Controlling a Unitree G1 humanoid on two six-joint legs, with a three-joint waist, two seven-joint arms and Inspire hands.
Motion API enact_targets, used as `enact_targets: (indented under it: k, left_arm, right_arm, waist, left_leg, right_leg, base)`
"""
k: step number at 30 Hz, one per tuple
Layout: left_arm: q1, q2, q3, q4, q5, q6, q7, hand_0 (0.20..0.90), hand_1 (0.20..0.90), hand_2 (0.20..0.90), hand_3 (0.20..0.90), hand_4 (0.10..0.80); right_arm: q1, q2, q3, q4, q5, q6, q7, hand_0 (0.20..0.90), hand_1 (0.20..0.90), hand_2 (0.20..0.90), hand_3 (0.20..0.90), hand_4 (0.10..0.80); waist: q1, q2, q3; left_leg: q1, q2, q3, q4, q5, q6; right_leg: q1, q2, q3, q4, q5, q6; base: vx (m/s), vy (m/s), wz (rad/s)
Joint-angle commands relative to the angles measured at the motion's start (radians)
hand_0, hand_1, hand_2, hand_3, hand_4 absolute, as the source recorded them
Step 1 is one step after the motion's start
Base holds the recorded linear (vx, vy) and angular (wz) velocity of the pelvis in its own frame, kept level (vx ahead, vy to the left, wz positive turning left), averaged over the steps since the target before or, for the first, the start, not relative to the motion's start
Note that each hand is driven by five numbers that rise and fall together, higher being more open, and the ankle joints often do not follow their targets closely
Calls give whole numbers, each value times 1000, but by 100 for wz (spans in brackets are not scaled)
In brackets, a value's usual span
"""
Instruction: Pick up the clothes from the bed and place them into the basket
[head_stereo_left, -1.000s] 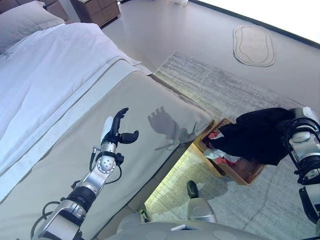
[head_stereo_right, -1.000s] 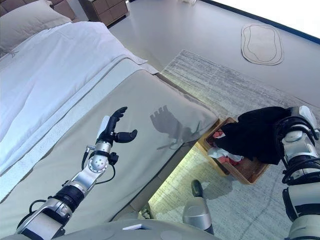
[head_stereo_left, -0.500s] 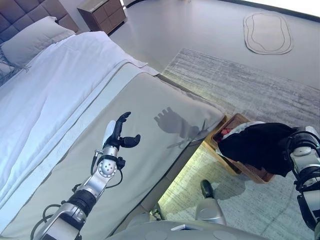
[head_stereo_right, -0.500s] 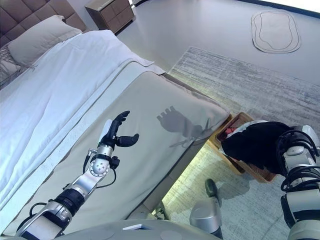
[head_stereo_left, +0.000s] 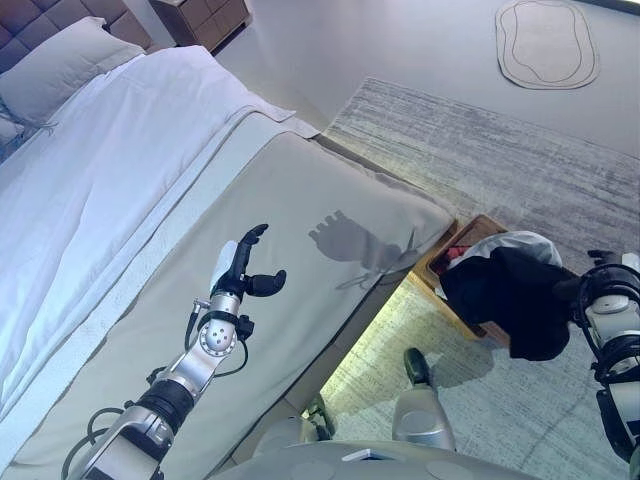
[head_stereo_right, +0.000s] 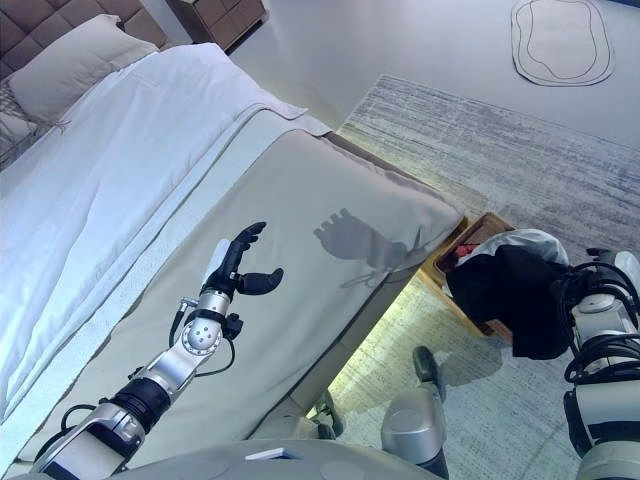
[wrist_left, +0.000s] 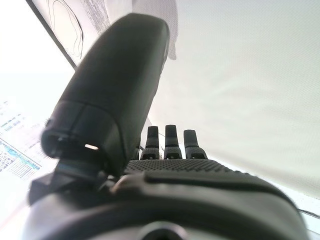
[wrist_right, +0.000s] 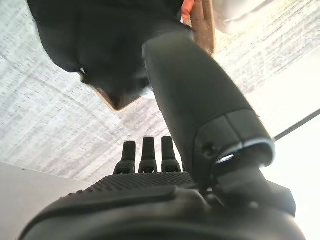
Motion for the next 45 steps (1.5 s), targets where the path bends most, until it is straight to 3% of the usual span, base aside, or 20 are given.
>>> enact_targets:
  k: [1, 15, 20, 28, 37, 45]
  left_arm:
    - [-50, 31, 23, -63, -7, -82, 41, 900, 900, 900, 900, 800]
    - [-17, 25, 48, -51, -5, -70, 37, 900, 900, 900, 900, 800]
    - [3, 16, 60, -19, 4, -61, 46, 900, 900, 900, 900, 800]
    - [40, -37, 95, 71, 61, -48, 124, 900, 900, 900, 900, 800]
    - [66, -56, 142, 206, 93, -45, 130, 900, 900, 900, 900, 800]
    - [136, -62, 177, 191, 100, -56, 87, 900, 900, 900, 900, 800]
  right_arm:
    - [-75, -102, -6, -44, -26, -59, -62, 900, 900, 900, 900, 800]
    - [-87, -75, 47, -156, -104, -83, -37, 900, 900, 900, 900, 800]
    - [-75, -9, 100, -277, -162, -83, -71, 900, 900, 900, 900, 800]
    - [31, 161, 216, -406, -371, -138, -265, 900, 900, 900, 900, 800]
    - [90, 264, 330, -414, -495, -206, -310, 900, 900, 900, 900, 800]
    - [140, 311, 333, -464, -486, -204, -298, 900, 900, 900, 900, 800]
  waist:
    - [21, -70, -38]
    - [50, -114, -77]
    - [74, -142, -100]
    - [129, -173, -140]
    - [197, -186, -184]
    - [246, -191, -205]
  left_leg:
    - [74, 0, -19, 3, -118, -34]
    - [78, 5, -41, 3, -118, -29]
    - [74, 6, -67, 3, -116, -25]
    - [55, -1, -126, 3, -115, -9]
    - [37, -11, -182, 3, -117, 0]
    - [29, -22, -222, 3, -123, 3]
  right_leg:
    - [6, 54, -28, 10, -36, -44]
    - [27, 56, -46, 10, -41, -48]
    - [41, 54, -66, 10, -45, -48]
    - [64, 41, -113, 10, -56, -43]
    - [98, 18, -188, 10, -74, -32]
    - [125, 3, -240, 10, -87, -28]
  base:
    - [0, 0, 0]
    - [12, -1, 2]
    - [16, -26, 5]
    - [6, -35, 18]
    - [35, -7, 25]
    - [59, 11, 23]
